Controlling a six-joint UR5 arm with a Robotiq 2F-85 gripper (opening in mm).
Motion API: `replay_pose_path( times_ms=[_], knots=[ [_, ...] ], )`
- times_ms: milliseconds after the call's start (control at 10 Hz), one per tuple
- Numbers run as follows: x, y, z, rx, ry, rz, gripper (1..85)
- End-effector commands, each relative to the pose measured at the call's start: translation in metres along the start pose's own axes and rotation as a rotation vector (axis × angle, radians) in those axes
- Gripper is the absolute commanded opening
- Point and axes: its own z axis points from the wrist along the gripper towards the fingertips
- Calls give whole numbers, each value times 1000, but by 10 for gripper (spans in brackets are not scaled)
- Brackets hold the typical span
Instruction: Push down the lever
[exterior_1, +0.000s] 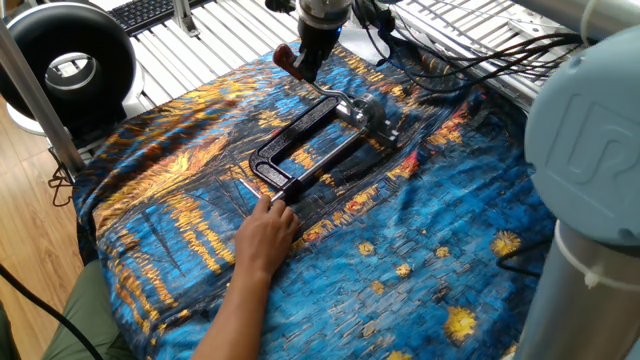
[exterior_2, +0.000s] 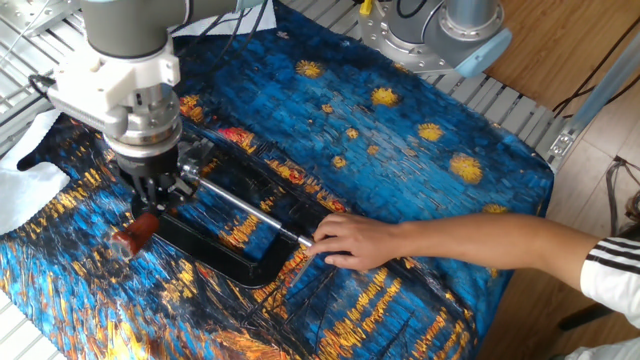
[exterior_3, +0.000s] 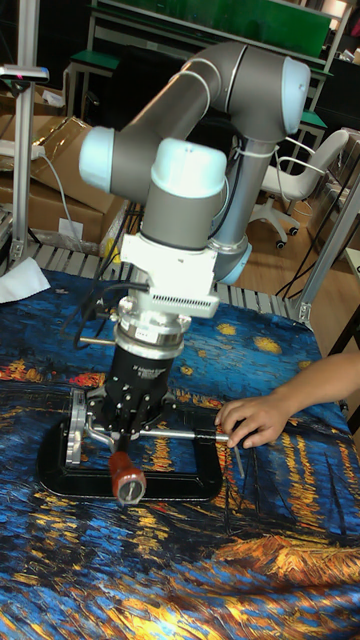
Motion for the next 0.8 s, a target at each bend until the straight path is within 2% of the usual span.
replay_pose_path(
  times_ms=[0, 700],
  knots=[
    [-8, -3, 13, -4, -20, -4, 10],
    [-19, 0, 54, -7, -51, -9, 10]
  ],
)
